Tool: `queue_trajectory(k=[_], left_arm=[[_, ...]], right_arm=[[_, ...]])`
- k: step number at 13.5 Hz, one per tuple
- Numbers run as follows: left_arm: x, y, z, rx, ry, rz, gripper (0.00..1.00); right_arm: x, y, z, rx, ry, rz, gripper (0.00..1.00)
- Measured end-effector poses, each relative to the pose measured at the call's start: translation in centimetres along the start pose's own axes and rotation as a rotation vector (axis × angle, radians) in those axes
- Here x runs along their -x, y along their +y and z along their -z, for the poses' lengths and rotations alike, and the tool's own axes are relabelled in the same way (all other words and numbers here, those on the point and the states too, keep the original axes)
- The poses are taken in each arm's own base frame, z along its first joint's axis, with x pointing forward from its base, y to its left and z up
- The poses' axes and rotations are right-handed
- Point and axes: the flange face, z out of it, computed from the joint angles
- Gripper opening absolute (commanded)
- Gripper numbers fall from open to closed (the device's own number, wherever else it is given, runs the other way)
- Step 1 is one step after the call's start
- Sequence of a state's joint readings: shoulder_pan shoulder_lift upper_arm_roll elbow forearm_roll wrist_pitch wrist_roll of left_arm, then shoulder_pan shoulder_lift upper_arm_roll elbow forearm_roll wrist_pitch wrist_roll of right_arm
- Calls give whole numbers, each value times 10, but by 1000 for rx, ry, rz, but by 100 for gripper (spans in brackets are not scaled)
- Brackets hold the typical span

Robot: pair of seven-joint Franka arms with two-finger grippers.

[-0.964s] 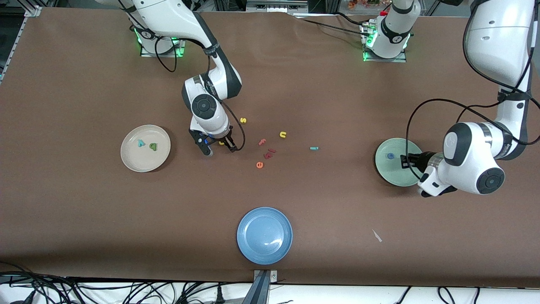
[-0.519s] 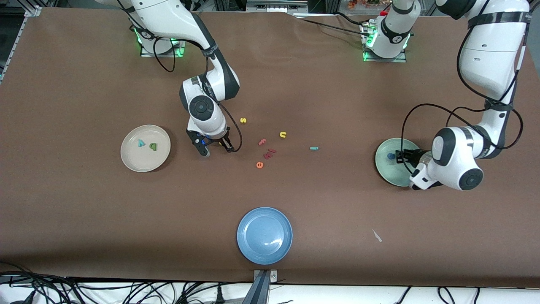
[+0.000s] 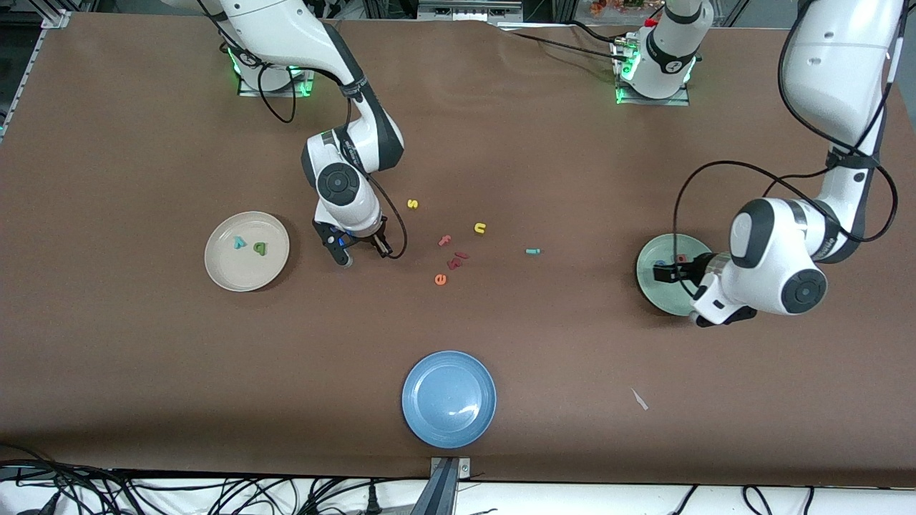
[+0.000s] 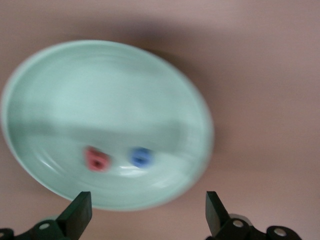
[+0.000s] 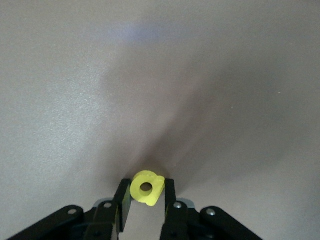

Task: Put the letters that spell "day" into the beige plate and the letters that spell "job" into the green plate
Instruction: 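Drop the yellow letter on the white plate while the left gripper grasps the teal i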

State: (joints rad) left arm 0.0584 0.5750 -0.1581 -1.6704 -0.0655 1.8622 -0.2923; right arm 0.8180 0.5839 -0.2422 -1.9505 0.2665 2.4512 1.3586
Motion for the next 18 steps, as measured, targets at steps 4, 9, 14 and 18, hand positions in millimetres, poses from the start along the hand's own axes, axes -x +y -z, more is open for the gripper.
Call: queue_trajectory(k=[4, 9, 14, 18], left_arm=[[38, 107, 5, 73, 65, 98, 98], [63, 205, -64, 125, 114, 229, 86], [69, 228, -110, 115, 88, 250, 72], [69, 228, -114, 110, 81, 261, 69]], right_arm=[[-13, -2, 15, 0, 3, 36, 13], [-114, 27, 109, 59, -41, 246, 13], [-213, 77, 93, 110, -50, 410, 13], [-266, 102, 53, 139, -23, 454, 14]])
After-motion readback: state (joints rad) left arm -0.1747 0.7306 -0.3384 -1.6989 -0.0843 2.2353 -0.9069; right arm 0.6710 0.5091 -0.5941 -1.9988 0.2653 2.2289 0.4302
